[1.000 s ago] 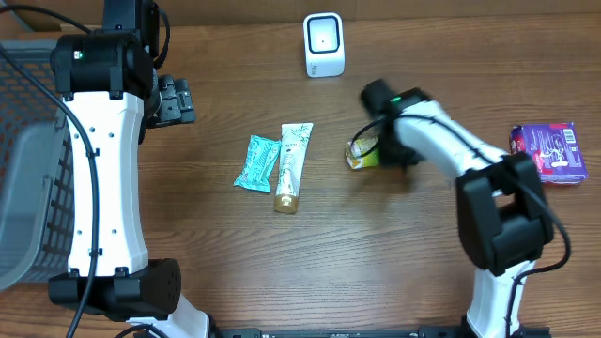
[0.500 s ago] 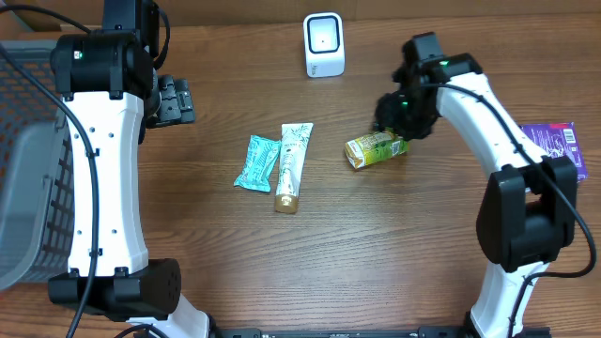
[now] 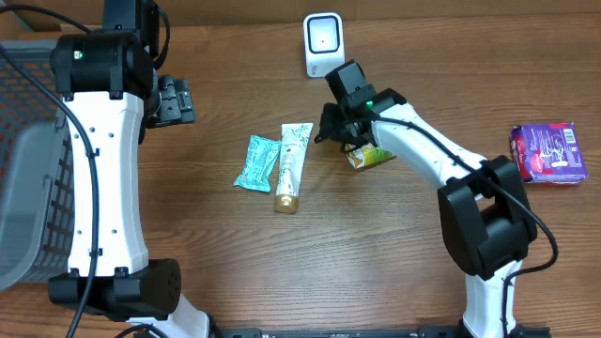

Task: Scan the item barcode

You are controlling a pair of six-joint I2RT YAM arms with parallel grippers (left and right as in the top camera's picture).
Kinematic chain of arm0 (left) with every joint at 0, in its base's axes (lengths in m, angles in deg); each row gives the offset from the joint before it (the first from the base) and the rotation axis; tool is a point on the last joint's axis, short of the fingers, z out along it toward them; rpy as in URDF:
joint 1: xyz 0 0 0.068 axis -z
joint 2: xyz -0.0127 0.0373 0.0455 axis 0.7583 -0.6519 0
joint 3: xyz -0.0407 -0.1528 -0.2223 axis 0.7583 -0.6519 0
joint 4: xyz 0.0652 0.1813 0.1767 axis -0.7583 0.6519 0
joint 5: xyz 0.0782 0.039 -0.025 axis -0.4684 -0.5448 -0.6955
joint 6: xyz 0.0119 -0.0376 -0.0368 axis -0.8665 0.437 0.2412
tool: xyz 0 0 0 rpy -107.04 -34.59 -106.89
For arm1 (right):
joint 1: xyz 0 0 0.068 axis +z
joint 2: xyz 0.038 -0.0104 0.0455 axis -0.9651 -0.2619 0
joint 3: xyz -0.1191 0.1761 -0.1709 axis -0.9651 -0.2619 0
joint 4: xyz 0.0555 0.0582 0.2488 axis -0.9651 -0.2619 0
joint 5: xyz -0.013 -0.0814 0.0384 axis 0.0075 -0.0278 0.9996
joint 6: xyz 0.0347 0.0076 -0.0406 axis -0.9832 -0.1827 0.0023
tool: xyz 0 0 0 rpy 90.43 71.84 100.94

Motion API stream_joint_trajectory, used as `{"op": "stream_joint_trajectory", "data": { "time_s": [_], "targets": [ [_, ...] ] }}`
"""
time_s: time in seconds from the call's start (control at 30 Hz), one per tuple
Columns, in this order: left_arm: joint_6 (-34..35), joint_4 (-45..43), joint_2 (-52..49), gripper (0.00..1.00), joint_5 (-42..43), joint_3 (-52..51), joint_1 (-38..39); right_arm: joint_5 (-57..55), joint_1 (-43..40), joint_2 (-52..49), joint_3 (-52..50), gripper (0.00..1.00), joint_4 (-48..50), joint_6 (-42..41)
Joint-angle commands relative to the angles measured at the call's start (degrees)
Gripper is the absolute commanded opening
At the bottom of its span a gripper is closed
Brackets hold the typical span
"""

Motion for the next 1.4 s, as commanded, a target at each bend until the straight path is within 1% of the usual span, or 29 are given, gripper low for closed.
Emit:
{"op": "stream_joint_trajectory", "data": {
  "time_s": [0.0, 0.13, 0.2, 0.3, 0.43, 0.57, 0.63, 0.83, 0.9, 1.0, 1.13, 1.3, 1.37],
  "targets": [
    [-0.6, -0.1, 0.9, 1.0, -0.3, 0.9, 0.0, -2.5, -0.3, -0.4, -0.5, 0.43, -2.9, -1.0],
    [-0.6, -0.1, 0.9, 1.0, -0.3, 0.9, 0.0, -2.8, -0.7, -0.4, -0.5, 0.43, -10.8, 1.1],
    [-0.6, -0.1, 0.9, 1.0, -0.3, 0.9, 0.0, -0.4, -0.8, -0.3, -0.3, 0.43, -14.6, 4.0],
    [-0.6, -0.1, 0.9, 1.0, -0.3, 0.9, 0.0, 3.9, -0.9, -0.3, 2.3, 0.52, -22.7, 9.1],
    [-0.6, -0.1, 0.9, 1.0, -0.3, 0.9, 0.0, 1.2, -1.5, 0.0, 10.1, 0.55, -34.9, 12.2],
    [-0.6, -0.1, 0.9, 1.0, -0.3, 0.9, 0.0, -0.2, -3.0, 1.4, 18.4, 0.55, -42.2, 13.5],
    [-0.6, -0.1, 0.9, 0.99, -0.3, 0.9, 0.0, -0.2, -3.6, 3.9, 19.9, 0.55, -42.4, 13.6],
    [-0.6, -0.1, 0.9, 1.0, -0.3, 0.9, 0.0, 1.0, -7.3, 13.4, 19.6, 0.54, -42.6, 13.6],
    [-0.6, -0.1, 0.9, 1.0, -0.3, 0.9, 0.0, 4.0, -9.8, 15.8, 19.5, 0.54, -43.5, 15.3],
    [-0.6, -0.1, 0.9, 0.99, -0.3, 0.9, 0.0, 11.7, -14.6, 18.5, 17.8, 0.54, -43.5, 19.5],
    [-0.6, -0.1, 0.9, 1.0, -0.3, 0.9, 0.0, 19.9, -20.7, 19.3, 12.3, 0.54, -41.8, 24.0],
    [-0.6, -0.1, 0.9, 1.0, -0.3, 0.9, 0.0, 31.8, -28.3, 19.3, 1.5, 0.55, -37.2, 30.0],
    [-0.6, -0.1, 0.9, 0.99, -0.3, 0.9, 0.0, 35.6, -31.1, 19.3, -3.2, 0.56, -34.4, 31.1]
  ]
}}
